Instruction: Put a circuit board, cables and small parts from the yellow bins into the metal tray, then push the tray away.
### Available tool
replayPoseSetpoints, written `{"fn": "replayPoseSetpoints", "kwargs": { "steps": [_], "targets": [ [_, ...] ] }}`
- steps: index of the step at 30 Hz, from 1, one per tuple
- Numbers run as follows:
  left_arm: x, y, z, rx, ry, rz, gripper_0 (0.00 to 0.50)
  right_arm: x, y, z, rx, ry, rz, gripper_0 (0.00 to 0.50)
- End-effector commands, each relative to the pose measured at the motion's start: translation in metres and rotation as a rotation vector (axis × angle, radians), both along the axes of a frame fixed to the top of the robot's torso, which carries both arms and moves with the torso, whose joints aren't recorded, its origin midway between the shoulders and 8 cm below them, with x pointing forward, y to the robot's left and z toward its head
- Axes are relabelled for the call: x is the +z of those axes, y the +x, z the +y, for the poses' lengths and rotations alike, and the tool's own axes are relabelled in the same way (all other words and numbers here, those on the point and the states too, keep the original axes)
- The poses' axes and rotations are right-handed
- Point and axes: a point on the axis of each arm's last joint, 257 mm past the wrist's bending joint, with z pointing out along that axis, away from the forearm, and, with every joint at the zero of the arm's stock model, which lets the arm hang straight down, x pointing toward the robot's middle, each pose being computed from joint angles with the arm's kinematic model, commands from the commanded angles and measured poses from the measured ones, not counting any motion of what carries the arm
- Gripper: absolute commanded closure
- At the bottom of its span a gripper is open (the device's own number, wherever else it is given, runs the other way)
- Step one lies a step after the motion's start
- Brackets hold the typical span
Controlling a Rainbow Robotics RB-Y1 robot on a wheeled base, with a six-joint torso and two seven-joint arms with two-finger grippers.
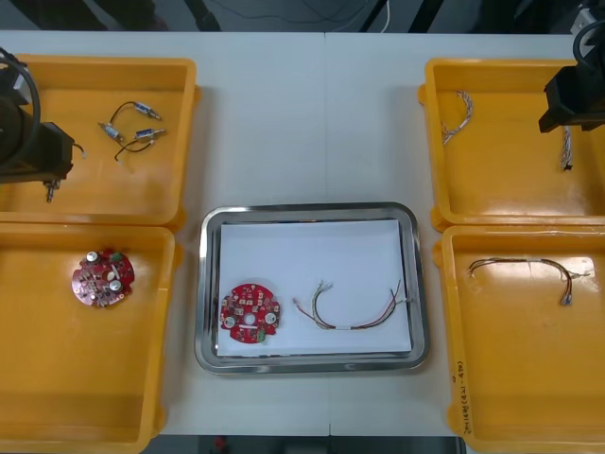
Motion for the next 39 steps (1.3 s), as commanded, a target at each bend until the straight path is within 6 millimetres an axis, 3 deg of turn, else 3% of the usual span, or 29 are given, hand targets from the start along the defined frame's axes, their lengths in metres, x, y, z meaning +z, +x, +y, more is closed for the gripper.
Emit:
{"fn": "replayPoseSetpoints", "kwargs": {
  "steps": [1, 12, 24, 30, 39],
  "targets": [
    [0.018, -0.020, -0.013, -0.036, 0.019, -0.017, 0.500, 0.031, 0.008, -0.014, -0.030, 0.005, -0.061, 0.000],
    [0.011, -0.047, -0.108, -0.135, -0.014, -0.039, 0.500, 0.024, 0.030, -0.023, -0.051, 0.041, -0.105, 0.000],
    [-0.002, -0.054, -0.201, -0.182, -0.077, -0.037, 0.500, 0.031, 0.060, -0.043, -0.119, 0.080, -0.129, 0.000],
    [-0.014, -0.055, -0.231, -0.202, -0.105, -0.039, 0.500, 0.033, 0.074, -0.057, -0.156, 0.085, -0.145, 0.000],
    [-0.044, -0.047, -0.252, -0.227, -0.099, -0.007, 0.500, 0.026, 0.084, -0.078, -0.190, 0.091, -0.172, 0.000]
  ]
}}
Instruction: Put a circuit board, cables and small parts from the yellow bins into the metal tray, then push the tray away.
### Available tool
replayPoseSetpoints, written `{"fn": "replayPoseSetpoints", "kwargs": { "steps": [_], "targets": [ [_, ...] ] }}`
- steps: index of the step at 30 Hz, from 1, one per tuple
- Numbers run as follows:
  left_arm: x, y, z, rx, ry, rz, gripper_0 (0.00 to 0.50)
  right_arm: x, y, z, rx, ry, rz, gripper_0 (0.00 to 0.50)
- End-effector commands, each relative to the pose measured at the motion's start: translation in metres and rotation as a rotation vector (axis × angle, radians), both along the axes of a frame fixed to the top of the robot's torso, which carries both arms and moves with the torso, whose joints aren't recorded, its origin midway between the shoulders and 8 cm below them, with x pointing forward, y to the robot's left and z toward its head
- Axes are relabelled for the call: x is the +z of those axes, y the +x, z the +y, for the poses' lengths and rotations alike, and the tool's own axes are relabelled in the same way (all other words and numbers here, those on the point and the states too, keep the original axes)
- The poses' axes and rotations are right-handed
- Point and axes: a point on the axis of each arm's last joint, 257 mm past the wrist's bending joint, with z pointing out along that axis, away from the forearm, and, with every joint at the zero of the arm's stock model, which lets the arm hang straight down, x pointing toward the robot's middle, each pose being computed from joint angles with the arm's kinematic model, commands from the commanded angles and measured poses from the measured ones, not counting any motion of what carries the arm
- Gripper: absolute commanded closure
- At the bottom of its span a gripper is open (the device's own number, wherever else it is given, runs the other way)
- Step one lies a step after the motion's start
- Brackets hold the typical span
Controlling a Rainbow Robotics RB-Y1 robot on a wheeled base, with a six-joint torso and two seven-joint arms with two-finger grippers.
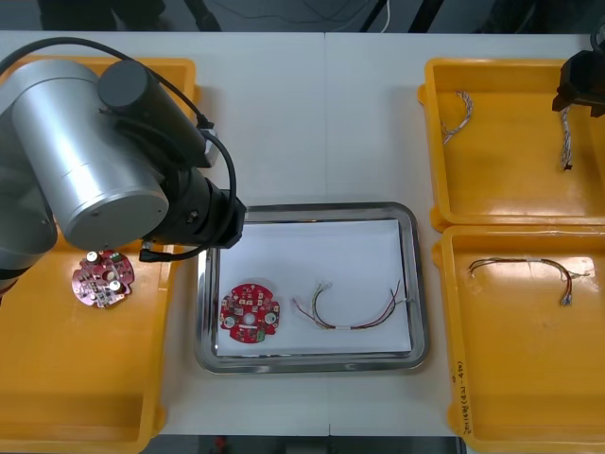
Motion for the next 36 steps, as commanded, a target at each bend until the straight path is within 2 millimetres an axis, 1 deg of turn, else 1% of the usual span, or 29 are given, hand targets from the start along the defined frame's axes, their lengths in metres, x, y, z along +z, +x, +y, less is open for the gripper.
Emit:
{"fn": "replayPoseSetpoints", "kwargs": {
  "steps": [1, 6, 10, 16, 19, 20, 25, 30, 32, 36],
  "targets": [
    [0.004, 0.013, -0.025, 0.023, -0.030, -0.027, 0.500, 0.042, 0.012, -0.020, -0.003, -0.009, -0.091, 0.000],
    [-0.010, 0.018, -0.035, 0.018, -0.015, -0.017, 0.500, 0.036, 0.012, -0.036, -0.024, -0.018, -0.090, 0.000],
    [-0.022, 0.021, -0.039, 0.016, -0.009, -0.013, 0.500, 0.029, 0.012, -0.046, -0.037, -0.020, -0.088, 0.000],
    [-0.039, 0.028, -0.041, 0.013, 0.003, -0.005, 0.500, 0.014, 0.013, -0.057, -0.057, -0.022, -0.076, 0.000],
    [-0.049, 0.030, -0.041, 0.012, 0.010, -0.002, 0.500, 0.003, 0.015, -0.062, -0.073, -0.013, -0.075, 0.000],
    [-0.050, 0.031, -0.042, 0.010, 0.009, -0.004, 0.500, 0.000, 0.015, -0.063, -0.075, -0.010, -0.075, 0.000],
    [-0.056, 0.032, -0.039, 0.014, 0.019, 0.000, 0.500, -0.014, 0.019, -0.063, -0.080, 0.002, -0.078, 0.000],
    [-0.065, 0.035, -0.034, 0.025, 0.032, 0.003, 0.498, -0.023, 0.023, -0.053, -0.075, 0.014, -0.074, 0.000],
    [-0.068, 0.040, -0.032, 0.032, 0.030, -0.001, 0.500, -0.025, 0.026, -0.050, -0.072, 0.021, -0.080, 0.000],
    [-0.069, 0.044, -0.031, 0.036, 0.024, -0.005, 0.500, -0.030, 0.028, -0.045, -0.066, 0.022, -0.082, 0.000]
  ]
}}
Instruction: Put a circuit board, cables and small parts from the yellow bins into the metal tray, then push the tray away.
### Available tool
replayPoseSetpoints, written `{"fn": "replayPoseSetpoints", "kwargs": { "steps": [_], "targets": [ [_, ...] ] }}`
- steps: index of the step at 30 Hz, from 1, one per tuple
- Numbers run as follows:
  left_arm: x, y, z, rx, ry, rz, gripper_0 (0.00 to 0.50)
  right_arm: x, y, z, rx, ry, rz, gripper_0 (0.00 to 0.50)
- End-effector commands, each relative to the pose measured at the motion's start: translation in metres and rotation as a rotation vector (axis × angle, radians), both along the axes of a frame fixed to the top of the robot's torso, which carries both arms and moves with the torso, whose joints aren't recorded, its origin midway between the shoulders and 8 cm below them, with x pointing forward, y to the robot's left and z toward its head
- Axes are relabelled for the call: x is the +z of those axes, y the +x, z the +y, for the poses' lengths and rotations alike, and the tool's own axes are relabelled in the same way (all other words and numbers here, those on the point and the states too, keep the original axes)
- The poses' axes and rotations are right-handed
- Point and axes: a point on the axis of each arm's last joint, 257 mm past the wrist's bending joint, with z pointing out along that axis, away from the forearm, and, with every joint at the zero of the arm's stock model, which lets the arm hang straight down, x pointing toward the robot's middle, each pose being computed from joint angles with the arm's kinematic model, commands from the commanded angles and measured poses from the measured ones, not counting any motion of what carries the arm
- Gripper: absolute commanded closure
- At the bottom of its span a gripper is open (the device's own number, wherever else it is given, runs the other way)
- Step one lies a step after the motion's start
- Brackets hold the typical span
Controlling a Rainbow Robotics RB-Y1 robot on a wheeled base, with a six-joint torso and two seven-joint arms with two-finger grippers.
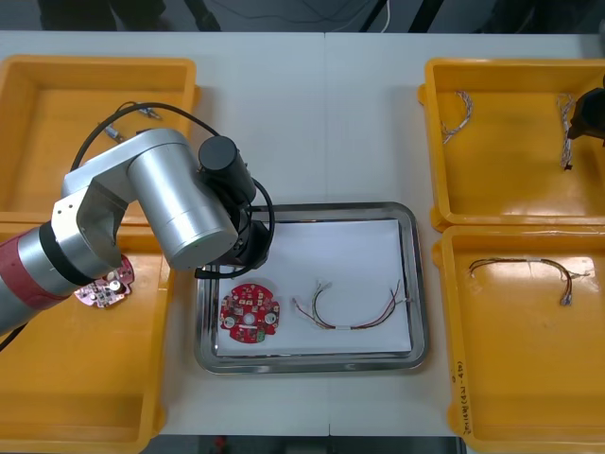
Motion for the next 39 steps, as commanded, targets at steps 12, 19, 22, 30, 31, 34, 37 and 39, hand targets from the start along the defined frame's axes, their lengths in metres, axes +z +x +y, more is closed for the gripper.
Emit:
{"fn": "replayPoseSetpoints", "kwargs": {
  "steps": [12, 19, 22, 30, 31, 34, 37, 39],
  "targets": [
    [0.017, 0.014, -0.015, 0.044, -0.051, -0.051, 0.065, 0.008, 0.019, 0.019, 0.056, 0.018, -0.054, 0.000],
    [0.017, 0.015, -0.015, 0.048, -0.055, -0.054, 0.000, -0.009, 0.017, 0.020, 0.046, 0.048, -0.043, 0.000],
    [0.021, 0.017, -0.016, 0.047, -0.057, -0.058, 0.000, -0.018, 0.018, 0.021, 0.038, 0.063, -0.044, 0.000],
    [0.044, 0.019, -0.013, 0.063, -0.077, -0.041, 0.000, -0.034, 0.017, 0.020, 0.028, 0.067, -0.043, 0.000],
    [0.050, 0.018, -0.012, 0.065, -0.079, -0.037, 0.000, -0.037, 0.017, 0.021, 0.028, 0.069, -0.043, 0.000],
    [0.065, 0.016, -0.006, 0.072, -0.077, -0.030, 0.000, -0.041, 0.018, 0.022, 0.029, 0.076, -0.049, 0.000],
    [0.082, 0.012, -0.001, 0.072, -0.077, -0.017, 0.000, -0.042, 0.018, 0.022, 0.031, 0.080, -0.049, 0.000],
    [0.088, 0.010, 0.002, 0.075, -0.077, -0.007, 0.000, -0.043, 0.018, 0.024, 0.032, 0.082, -0.049, 0.000]
  ]
}}
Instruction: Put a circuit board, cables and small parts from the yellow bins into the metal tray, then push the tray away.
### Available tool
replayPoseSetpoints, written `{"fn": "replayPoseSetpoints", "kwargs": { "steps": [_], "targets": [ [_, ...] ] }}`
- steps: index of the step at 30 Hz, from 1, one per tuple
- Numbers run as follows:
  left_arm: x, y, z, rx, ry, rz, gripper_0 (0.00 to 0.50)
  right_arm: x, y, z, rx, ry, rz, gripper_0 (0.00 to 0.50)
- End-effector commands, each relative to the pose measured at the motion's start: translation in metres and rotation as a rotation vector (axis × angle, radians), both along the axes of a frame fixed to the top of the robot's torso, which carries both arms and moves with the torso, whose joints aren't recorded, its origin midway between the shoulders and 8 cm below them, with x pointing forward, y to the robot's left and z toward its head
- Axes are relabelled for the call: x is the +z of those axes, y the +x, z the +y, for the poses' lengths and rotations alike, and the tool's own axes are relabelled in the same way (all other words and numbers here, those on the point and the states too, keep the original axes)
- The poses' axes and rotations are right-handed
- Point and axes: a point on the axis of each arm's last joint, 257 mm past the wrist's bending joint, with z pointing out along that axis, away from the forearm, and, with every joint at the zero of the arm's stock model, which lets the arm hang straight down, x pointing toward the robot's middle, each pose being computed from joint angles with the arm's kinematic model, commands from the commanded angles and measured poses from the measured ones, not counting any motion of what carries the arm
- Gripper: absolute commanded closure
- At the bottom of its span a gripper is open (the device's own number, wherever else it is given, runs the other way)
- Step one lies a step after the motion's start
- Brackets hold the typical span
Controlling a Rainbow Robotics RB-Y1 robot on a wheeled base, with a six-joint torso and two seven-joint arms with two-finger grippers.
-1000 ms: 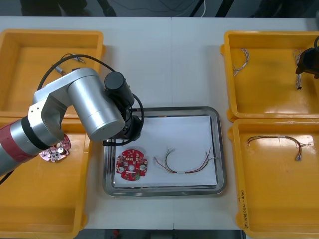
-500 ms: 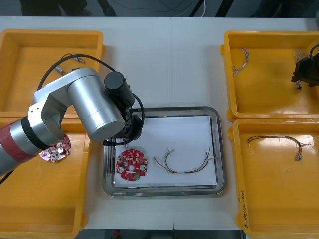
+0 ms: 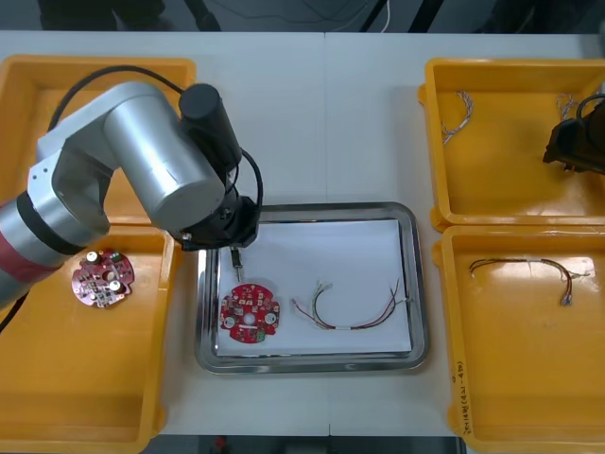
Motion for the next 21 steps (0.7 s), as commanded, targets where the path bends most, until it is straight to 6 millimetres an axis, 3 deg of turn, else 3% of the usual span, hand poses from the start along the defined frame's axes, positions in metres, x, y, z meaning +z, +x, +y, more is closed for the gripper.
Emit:
{"fn": "replayPoseSetpoints", "kwargs": {
  "steps": [1, 2, 3, 10, 11, 14, 17, 21],
  "targets": [
    [0.054, 0.006, -0.010, 0.008, -0.059, -0.050, 0.000, 0.012, 0.011, 0.010, 0.024, 0.018, -0.041, 0.000],
    [0.055, 0.005, -0.008, 0.010, -0.060, -0.046, 0.000, 0.012, 0.011, 0.011, 0.025, 0.020, -0.041, 0.150],
    [0.062, 0.004, -0.002, 0.001, -0.053, -0.037, 0.000, 0.008, 0.010, 0.012, 0.028, 0.026, -0.039, 0.258],
    [0.089, -0.001, 0.034, -0.012, -0.018, -0.012, 0.000, 0.002, 0.007, 0.012, 0.039, 0.032, -0.037, 0.264],
    [0.093, 0.000, 0.040, -0.012, -0.015, -0.013, 0.000, 0.001, 0.008, 0.012, 0.041, 0.036, -0.041, 0.283],
    [0.109, 0.008, 0.050, -0.019, -0.024, -0.046, 0.000, 0.002, 0.007, 0.011, 0.049, 0.032, -0.043, 0.432],
    [0.117, 0.012, 0.062, -0.001, -0.033, -0.062, 0.000, 0.001, 0.007, 0.011, 0.054, 0.029, -0.041, 0.497],
    [0.121, 0.016, 0.085, 0.032, -0.029, -0.073, 0.000, 0.006, 0.008, 0.009, 0.058, 0.026, -0.047, 0.500]
  ]
}}
